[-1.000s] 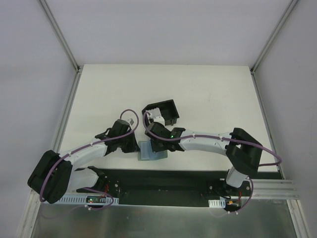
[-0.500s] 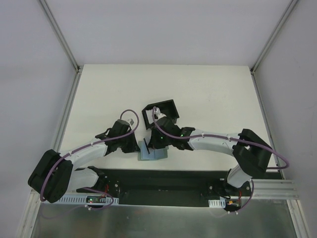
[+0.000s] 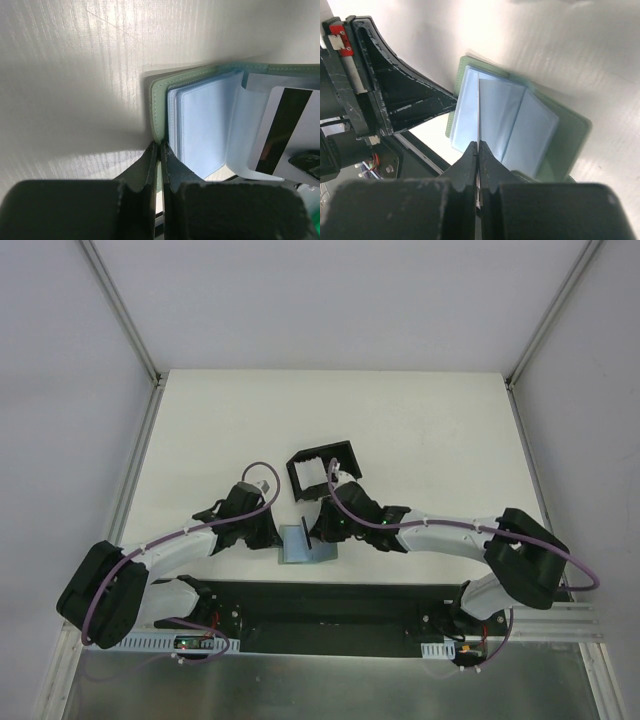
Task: Put the credit cards into the card holder
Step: Turn over the card slot in the card holder, then insert the credit card into the card holder.
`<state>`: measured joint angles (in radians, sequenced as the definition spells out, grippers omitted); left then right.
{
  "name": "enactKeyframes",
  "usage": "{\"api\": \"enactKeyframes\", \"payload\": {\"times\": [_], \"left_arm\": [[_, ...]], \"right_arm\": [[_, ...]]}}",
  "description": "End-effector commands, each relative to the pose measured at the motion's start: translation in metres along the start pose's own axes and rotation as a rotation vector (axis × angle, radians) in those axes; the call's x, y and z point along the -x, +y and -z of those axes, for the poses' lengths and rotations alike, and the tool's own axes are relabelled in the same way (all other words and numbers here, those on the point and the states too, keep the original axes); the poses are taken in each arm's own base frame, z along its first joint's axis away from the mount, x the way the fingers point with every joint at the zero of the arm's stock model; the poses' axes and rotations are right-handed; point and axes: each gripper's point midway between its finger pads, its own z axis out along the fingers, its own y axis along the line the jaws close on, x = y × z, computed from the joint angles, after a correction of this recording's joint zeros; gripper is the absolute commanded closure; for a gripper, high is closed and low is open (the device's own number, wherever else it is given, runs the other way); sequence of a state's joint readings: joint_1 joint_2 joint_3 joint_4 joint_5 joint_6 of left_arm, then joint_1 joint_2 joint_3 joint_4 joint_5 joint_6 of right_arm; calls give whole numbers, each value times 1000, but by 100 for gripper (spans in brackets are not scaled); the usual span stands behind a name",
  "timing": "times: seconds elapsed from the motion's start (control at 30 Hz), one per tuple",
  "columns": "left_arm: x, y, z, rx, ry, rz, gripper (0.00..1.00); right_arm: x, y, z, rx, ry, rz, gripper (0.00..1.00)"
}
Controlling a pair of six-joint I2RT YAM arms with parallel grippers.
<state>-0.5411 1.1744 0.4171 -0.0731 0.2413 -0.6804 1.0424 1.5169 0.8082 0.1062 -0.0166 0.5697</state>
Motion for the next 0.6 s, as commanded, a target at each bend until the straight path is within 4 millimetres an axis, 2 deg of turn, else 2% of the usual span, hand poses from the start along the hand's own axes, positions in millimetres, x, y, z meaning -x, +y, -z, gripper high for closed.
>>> {"api": "enactKeyframes", "payload": {"times": [0.0,0.17,0.27,0.37,0.4,0.5,0.57], "left_arm": [[-8,23,-5,81,9,29,100],[-8,24,-5,86,5,35,100],[-7,24,-5,85,1,34,100],[-7,23,-5,81,1,38,100],[-8,23,-5,81,3,39,100],[-8,22,-5,78,2,35,100],[-7,22,-5,79,1,38,100]], "right_arm": [[25,37,17,194,-101,-18,100],[38,80,34,370,-112,21,100],[41,82,36,372,-127,16,100],[44,65,33,309,-154,-29,99],[42,53,29,264,-151,-54,100],[33,22,18,141,-131,-88,100],[23,9,9,110,-105,-120,100]]}}
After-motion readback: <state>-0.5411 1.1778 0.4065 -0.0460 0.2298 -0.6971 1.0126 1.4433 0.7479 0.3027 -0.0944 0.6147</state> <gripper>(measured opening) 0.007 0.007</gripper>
